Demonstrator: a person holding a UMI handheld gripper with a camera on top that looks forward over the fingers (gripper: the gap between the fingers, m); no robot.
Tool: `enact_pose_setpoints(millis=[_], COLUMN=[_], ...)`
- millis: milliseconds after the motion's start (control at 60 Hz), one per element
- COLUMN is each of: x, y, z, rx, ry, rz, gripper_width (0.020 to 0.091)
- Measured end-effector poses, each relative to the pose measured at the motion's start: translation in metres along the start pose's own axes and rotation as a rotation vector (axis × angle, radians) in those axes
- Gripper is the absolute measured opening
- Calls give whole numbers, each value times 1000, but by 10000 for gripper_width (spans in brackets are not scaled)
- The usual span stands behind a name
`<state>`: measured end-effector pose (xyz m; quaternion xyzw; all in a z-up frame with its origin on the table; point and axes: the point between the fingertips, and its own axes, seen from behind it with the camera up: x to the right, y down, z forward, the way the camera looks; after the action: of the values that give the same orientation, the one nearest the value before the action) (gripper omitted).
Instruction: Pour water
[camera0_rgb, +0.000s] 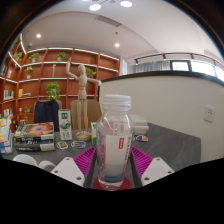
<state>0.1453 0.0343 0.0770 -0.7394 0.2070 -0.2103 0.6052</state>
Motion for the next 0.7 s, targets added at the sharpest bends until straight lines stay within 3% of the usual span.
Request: enact_pose_setpoints(millis=[33,100,317,700], x=[-4,-13,-19,-28], y=[4,1,2,-20], z=[-1,-9,-64,-210], rx=[-15,-8,-20,-24], ry=[-21,-70,-159,-359], rz=[-3,-1,2,-93], gripper_width=[703,771,817,817])
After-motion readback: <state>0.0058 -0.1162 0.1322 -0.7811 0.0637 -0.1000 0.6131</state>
